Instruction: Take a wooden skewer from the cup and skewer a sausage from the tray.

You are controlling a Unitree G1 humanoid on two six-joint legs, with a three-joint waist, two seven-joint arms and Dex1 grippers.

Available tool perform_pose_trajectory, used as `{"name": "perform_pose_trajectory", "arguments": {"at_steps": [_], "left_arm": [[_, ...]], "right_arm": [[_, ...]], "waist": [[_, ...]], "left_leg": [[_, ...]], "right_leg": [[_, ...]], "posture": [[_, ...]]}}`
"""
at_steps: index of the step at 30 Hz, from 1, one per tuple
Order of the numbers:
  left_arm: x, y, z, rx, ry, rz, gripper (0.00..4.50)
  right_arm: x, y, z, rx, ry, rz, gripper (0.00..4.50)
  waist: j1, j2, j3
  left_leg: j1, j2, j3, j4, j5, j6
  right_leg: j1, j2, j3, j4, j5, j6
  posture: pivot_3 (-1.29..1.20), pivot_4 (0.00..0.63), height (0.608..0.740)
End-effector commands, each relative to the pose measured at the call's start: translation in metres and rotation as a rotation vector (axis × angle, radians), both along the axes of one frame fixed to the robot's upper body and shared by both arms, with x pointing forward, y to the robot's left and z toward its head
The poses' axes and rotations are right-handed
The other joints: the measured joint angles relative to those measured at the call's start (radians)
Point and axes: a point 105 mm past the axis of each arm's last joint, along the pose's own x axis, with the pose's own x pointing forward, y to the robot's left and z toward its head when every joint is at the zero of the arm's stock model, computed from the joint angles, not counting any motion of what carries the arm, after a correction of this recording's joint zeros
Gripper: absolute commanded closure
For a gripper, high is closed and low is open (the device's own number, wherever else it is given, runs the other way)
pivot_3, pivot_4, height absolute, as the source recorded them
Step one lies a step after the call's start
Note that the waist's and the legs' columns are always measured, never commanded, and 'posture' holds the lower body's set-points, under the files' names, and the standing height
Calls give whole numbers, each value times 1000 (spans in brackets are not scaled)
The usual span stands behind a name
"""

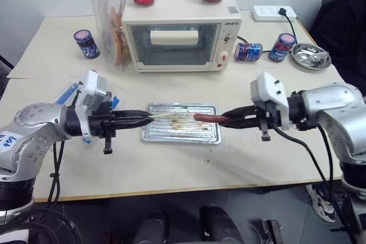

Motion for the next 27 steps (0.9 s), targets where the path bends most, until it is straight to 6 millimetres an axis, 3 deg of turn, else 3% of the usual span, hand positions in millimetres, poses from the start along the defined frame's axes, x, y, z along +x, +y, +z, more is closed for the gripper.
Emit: {"name": "perform_pose_trajectory", "arguments": {"at_steps": [1,27], "left_arm": [[-8,-10,6,13,-20,-95,4500],[0,-19,5,19,-29,-178,4500]], "right_arm": [[-11,-4,12,12,-42,10,4097],[-31,-1,18,38,-13,12,4097]], "waist": [[-1,0,0],[3,0,0]], "left_leg": [[0,0,0,0,0,0],[0,0,0,1,0,0]], "right_leg": [[0,0,0,0,0,0],[0,0,0,0,0,0]], "posture": [[0,150,740],[0,150,740]]}}
